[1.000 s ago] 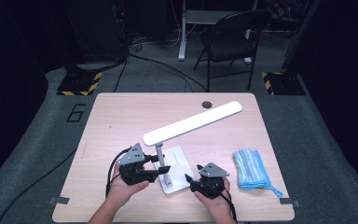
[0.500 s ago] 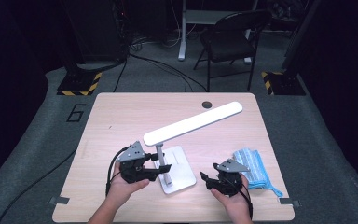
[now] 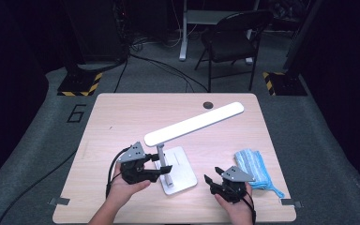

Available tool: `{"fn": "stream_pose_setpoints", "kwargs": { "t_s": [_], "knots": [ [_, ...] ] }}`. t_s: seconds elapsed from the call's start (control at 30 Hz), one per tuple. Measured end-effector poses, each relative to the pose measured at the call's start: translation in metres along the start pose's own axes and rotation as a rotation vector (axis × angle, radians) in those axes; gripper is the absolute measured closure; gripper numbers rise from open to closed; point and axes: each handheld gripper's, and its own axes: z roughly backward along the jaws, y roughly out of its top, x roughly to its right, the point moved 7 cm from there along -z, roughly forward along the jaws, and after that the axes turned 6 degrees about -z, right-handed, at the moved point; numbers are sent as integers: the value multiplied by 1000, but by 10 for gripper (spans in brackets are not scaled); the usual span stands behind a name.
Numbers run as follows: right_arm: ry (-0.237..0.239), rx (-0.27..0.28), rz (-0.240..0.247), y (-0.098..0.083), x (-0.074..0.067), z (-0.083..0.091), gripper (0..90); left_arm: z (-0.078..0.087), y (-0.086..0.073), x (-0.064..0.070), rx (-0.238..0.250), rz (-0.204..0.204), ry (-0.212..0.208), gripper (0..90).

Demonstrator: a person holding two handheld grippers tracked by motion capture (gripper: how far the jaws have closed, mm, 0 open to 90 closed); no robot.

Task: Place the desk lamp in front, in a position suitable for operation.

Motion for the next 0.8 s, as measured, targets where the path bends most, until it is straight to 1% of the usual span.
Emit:
{"fn": "stream_pose_setpoints", "kwargs": {
  "t_s": [0.03, 0.07, 0.1, 0.17, 0.23, 0.27, 0.3, 0.33, 0.37, 0.4, 0.43, 0.47, 0.57, 0.63, 0.67, 0.7, 0.77, 0.8],
  "knots": [
    [-7, 1, 6, 0, -1, 0, 460, 0, 0, 0, -2, -5, -2, 426],
    [-13, 9, 9, 0, -1, 0, 461, 0, 0, 1, 3, -7, 5, 426],
    [-13, 7, 0, 0, -2, 0, 469, 0, 0, 0, 3, -8, 6, 427],
    [-14, 8, 5, 0, -2, 1, 472, -1, 0, 1, 1, -8, 10, 430],
    [-24, 6, 2, 0, 0, 3, 511, -2, 0, 2, 0, 0, 6, 439],
    [-9, 11, -2, 1, 2, 4, 517, -2, 0, 2, -2, 4, 4, 447],
    [-4, 11, -13, 1, 3, 4, 522, -2, 0, 3, -7, 12, -5, 451],
    [0, 5, -32, 1, 4, 6, 525, -3, 0, 3, -9, 13, -9, 451],
    [2, -1, -30, 1, 6, 7, 534, -3, -1, 3, -23, 7, -10, 455],
    [3, 2, -42, 1, 7, 7, 538, -3, -2, 3, -28, -5, 0, 472],
    [3, -1, -41, 1, 9, 8, 554, -4, -2, 3, -26, -5, 4, 482],
    [-5, -9, -40, 0, 10, 9, 573, -3, -2, 3, -30, -5, 0, 482],
    [-13, -7, -30, 1, 13, 12, 606, -3, -1, 2, -24, 5, -6, 482],
    [-19, -1, -37, 1, 15, 13, 606, -4, -1, 2, -22, 6, -11, 481],
    [-21, 0, -29, 2, 16, 14, 606, -4, -1, 2, -22, 3, -7, 481],
    [-30, 5, -39, 2, 17, 15, 606, -4, -1, 3, -23, 12, -12, 480],
    [-39, 16, -38, 3, 21, 16, 606, -4, -1, 2, -23, 16, -12, 480],
    [-47, 14, -43, 3, 23, 18, 601, -4, 0, 2, -22, 12, -9, 480]
  ]
}}
